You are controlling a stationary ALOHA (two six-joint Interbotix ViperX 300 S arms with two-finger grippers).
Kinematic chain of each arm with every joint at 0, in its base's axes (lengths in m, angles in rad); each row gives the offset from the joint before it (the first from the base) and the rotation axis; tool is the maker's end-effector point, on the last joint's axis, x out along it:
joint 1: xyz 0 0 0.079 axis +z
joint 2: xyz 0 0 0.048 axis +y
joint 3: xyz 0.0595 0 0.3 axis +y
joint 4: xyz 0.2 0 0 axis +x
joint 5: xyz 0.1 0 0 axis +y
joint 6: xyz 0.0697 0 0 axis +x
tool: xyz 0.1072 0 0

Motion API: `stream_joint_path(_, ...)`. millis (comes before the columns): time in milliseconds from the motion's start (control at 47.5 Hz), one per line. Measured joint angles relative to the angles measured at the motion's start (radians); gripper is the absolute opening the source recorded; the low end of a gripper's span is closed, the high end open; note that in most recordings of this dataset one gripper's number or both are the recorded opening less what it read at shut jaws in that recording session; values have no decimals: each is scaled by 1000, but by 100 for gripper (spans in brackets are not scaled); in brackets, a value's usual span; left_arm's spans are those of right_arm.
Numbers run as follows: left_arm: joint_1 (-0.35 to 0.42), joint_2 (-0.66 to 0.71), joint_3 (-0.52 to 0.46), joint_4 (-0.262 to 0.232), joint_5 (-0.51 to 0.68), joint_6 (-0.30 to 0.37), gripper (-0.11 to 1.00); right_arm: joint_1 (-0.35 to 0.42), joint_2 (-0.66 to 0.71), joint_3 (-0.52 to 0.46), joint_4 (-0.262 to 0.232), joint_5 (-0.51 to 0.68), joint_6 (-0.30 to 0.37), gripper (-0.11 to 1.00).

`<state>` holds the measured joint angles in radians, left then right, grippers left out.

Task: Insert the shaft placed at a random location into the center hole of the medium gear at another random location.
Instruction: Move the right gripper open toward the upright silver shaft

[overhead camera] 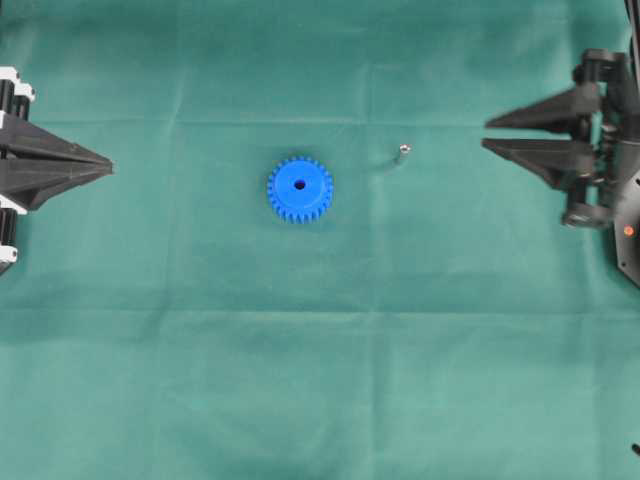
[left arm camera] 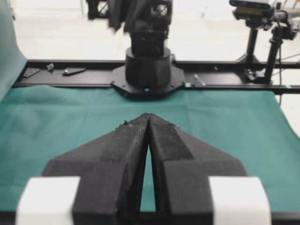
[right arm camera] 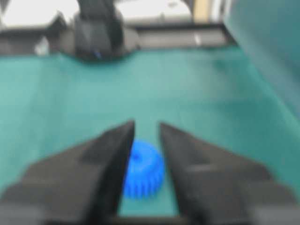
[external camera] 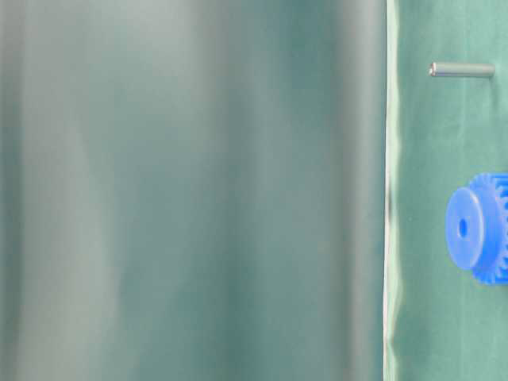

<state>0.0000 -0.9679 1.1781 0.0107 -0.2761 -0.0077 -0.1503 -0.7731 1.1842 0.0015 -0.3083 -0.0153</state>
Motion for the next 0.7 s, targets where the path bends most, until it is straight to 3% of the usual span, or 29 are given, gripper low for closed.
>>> stream_joint_path(105,2,0,0,0,0,0,0,-26,97,8,-2,-43,-2,85)
stream_joint_path(147,0,0,0,0,0,0,0,-32,133,11,-2,-71,-3,89)
stream_joint_path(232,0,0,0,0,-2,-2,0,-44,212,18,-2,-140,-6,83)
stream_joint_path(695,-5,0,0,2,0,-2,0,-80,647,26,40,-468,-11,85)
